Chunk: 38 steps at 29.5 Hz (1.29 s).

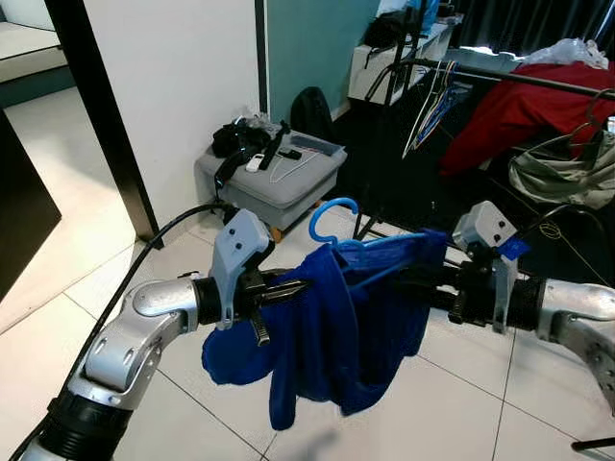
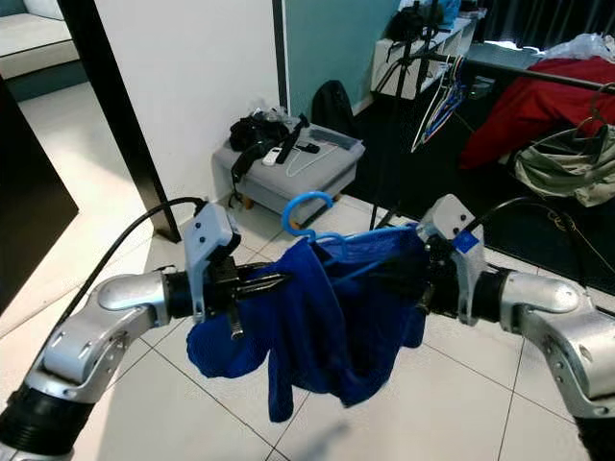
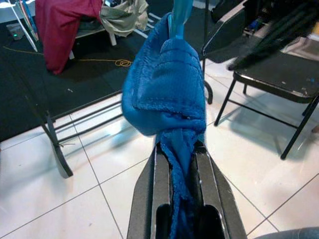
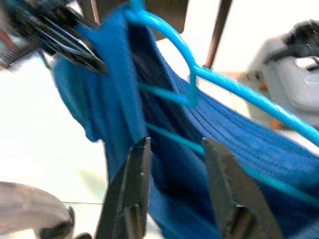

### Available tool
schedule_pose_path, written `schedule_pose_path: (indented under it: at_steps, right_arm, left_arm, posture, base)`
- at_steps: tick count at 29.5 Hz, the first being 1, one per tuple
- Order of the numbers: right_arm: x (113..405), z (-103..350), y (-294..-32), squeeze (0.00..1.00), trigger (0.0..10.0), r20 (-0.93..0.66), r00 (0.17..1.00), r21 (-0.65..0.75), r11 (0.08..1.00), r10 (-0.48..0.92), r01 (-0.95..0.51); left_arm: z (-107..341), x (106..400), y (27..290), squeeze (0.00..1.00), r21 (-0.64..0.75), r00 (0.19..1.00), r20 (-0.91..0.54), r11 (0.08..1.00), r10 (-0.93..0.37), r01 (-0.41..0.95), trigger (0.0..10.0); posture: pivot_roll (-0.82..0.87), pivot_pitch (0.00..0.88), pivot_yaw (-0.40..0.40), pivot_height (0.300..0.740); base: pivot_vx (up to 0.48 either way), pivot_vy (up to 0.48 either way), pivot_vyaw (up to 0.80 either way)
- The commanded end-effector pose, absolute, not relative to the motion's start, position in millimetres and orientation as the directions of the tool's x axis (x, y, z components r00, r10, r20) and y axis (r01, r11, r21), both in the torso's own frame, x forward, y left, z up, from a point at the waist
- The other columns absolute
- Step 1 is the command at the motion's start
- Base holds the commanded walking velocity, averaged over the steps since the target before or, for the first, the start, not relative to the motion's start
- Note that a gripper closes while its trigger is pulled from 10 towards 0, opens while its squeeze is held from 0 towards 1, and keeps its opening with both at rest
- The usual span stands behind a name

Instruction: Hang hanger

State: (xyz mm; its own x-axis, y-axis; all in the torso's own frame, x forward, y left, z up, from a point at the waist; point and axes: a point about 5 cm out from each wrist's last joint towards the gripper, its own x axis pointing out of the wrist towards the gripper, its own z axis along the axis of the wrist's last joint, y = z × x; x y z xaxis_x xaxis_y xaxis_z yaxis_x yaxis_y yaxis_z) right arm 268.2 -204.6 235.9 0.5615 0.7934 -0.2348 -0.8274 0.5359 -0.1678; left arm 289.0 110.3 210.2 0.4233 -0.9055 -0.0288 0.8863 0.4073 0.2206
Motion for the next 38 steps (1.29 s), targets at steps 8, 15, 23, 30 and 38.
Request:
schedule_pose_path:
  at_steps: [8,15,23,30,38]
  right_arm:
    - [258.1,273.2,-213.1,1.00,10.0,-0.032,0.517,-0.168,0.505,0.856,-0.847]
    - [262.8,299.1,-236.3,1.00,10.0,0.098,0.586,-0.179,0.593,0.804,-0.785]
    - [262.5,306.1,-283.0,0.00,10.0,-0.044,0.711,-0.299,0.670,0.702,-0.680]
    - [238.8,306.7,-318.9,0.00,10.0,-0.309,0.675,-0.320,0.595,0.670,-0.737]
    - [235.8,300.2,-317.6,0.00,10.0,-0.371,0.619,-0.299,0.542,0.692,-0.785]
  left_arm:
    - [214.4,292.0,108.9,0.00,0.217,0.419,0.021,0.413,-0.908,0.885,10.0]
    - [215.2,295.1,114.2,0.00,0.212,0.433,0.030,0.429,-0.901,0.878,10.0]
    - [222.6,289.5,116.0,0.00,0.248,0.370,0.033,0.366,-0.929,0.897,10.0]
    - [234.2,277.7,111.6,0.00,0.300,0.241,0.014,0.234,-0.971,0.925,10.0]
    - [239.8,269.0,104.4,0.00,0.323,0.141,0.001,0.134,-0.990,0.937,10.0]
  posture:
    - [-0.11,0.083,-0.021,0.740]
    - [-0.12,0.081,-0.023,0.740]
    - [-0.11,0.083,-0.027,0.740]
    - [-0.11,0.085,-0.022,0.740]
    - [-0.11,0.076,-0.009,0.740]
  base:
    - [0.000,0.000,0.00]
    - [0.000,0.000,0.00]
    - [0.000,0.000,0.00]
    - [0.000,0.000,0.00]
    - [0.000,0.000,0.00]
